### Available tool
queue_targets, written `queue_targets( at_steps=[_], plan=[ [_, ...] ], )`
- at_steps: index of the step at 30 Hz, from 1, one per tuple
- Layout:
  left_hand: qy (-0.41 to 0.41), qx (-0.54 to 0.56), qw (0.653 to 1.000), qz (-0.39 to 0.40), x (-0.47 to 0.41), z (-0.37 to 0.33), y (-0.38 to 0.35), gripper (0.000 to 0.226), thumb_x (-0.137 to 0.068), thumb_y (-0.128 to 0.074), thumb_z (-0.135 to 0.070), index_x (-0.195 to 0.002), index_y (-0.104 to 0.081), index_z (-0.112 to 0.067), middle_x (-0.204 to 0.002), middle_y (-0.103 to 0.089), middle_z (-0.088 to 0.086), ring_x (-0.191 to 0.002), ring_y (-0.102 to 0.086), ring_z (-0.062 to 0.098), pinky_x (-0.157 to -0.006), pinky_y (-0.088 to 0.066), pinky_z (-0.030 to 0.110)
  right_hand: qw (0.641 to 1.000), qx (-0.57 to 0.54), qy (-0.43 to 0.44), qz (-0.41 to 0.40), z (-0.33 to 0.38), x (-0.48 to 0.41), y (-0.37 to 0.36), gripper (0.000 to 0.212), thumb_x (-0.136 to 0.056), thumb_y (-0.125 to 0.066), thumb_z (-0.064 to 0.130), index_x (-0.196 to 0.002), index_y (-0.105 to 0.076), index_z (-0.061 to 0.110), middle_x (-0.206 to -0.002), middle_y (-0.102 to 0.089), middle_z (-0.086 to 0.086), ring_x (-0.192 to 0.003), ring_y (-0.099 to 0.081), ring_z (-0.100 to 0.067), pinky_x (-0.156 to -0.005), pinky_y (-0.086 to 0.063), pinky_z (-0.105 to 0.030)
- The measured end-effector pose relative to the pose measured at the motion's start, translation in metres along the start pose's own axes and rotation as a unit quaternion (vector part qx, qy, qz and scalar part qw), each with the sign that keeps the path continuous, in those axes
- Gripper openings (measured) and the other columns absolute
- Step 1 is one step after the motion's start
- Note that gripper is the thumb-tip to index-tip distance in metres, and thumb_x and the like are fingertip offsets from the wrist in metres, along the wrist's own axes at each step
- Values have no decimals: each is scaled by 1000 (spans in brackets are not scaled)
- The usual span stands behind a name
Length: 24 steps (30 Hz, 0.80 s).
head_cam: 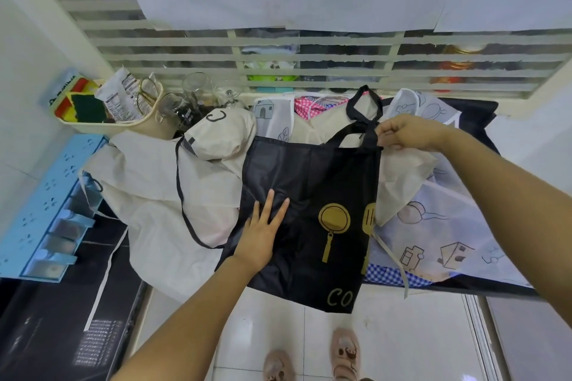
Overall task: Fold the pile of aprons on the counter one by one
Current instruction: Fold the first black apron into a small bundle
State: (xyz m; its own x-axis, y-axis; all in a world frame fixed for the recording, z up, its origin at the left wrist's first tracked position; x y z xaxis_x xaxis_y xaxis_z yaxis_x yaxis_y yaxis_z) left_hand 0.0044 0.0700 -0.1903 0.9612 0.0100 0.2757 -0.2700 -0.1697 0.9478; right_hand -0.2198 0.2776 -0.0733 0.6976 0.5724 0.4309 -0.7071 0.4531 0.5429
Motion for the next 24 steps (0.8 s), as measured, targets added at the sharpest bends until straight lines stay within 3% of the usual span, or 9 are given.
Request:
queue_targets(
  at_steps=[3,5,8,11,14,16,18,21,24],
  plan=[
    [-1,8,1000,2,0,1,0,110,-87,-56,1,-137,32,-40,-147,43,-2,-146,8,38,-115,-26,44,994,-56,-37,90,-2,-3,-3,31,-95,-54,11,-64,-55,13,-50,-36,1,-46,-31,-8,-54,-39,-15],
    [1,13,1000,5,0,1,-1,109,-87,-56,1,-138,31,-40,-147,42,-2,-146,9,38,-116,-25,45,989,-67,-54,116,-2,-5,-3,31,-93,-57,19,-62,-53,15,-51,-32,-1,-49,-29,-11,-61,-42,-17],
    [-1,16,1000,3,-1,1,-1,107,-88,-55,0,-139,30,-38,-146,43,-2,-146,9,38,-116,-25,45,990,-36,-36,134,6,-10,-6,28,-93,-58,23,-66,-55,14,-54,-39,-2,-54,-35,-13,-78,-39,-29],
    [-4,11,1000,2,-1,1,-1,105,-88,-55,1,-140,29,-36,-147,42,0,-146,9,39,-116,-25,43,996,-18,-31,81,10,-16,0,22,-94,-55,26,-84,-62,8,-70,-56,-4,-65,-54,-14,-81,-46,-30],
    [-5,8,1000,1,-1,0,-1,105,-88,-54,1,-140,29,-36,-146,42,0,-146,8,40,-116,-26,42,992,-68,-109,7,-10,-21,9,26,-96,-54,27,-98,-64,3,-88,-66,-10,-70,-66,-19,-68,-58,-24],
    [-5,7,1000,0,-1,0,-2,106,-87,-55,2,-139,30,-36,-146,43,0,-146,8,40,-115,-26,42,975,-95,-199,-12,-31,-18,5,26,-96,-55,24,-95,-63,0,-88,-68,-19,-64,-68,-22,-59,-59,-25],
    [-5,6,1000,-1,-1,0,-2,106,-87,-55,2,-139,30,-36,-145,43,1,-146,8,40,-115,-26,42,961,-69,-268,-3,-46,-13,-1,27,-97,-54,21,-90,-60,-5,-91,-69,-24,-61,-69,-24,-60,-59,-31],
    [-9,7,1000,-5,0,-1,-1,109,-87,-54,3,-139,32,-37,-146,44,2,-146,9,39,-116,-25,43,953,-55,-299,15,-54,-11,-10,27,-96,-55,21,-93,-59,-6,-93,-69,-25,-71,-69,-27,-61,-58,-32],
    [-33,6,999,-23,2,-4,0,118,-85,-56,5,-134,39,-44,-146,46,0,-146,8,40,-116,-26,42,952,-46,-300,28,-48,-9,-15,12,-91,-60,8,-96,-59,-2,-83,-65,-16,-68,-64,-22,-48,-56,-24]
  ],
)
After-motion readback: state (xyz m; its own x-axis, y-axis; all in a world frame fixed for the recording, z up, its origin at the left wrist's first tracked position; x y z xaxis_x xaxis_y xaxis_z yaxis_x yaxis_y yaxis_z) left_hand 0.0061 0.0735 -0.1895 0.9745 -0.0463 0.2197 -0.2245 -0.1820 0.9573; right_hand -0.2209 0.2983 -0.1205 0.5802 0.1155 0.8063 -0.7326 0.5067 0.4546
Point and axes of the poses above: each hand's wrist, its own x-axis away from the middle knuckle, its own y-axis out of the back of the hand, z = x × y, the point moved 10 cm from there along -x, towards the middle knuckle
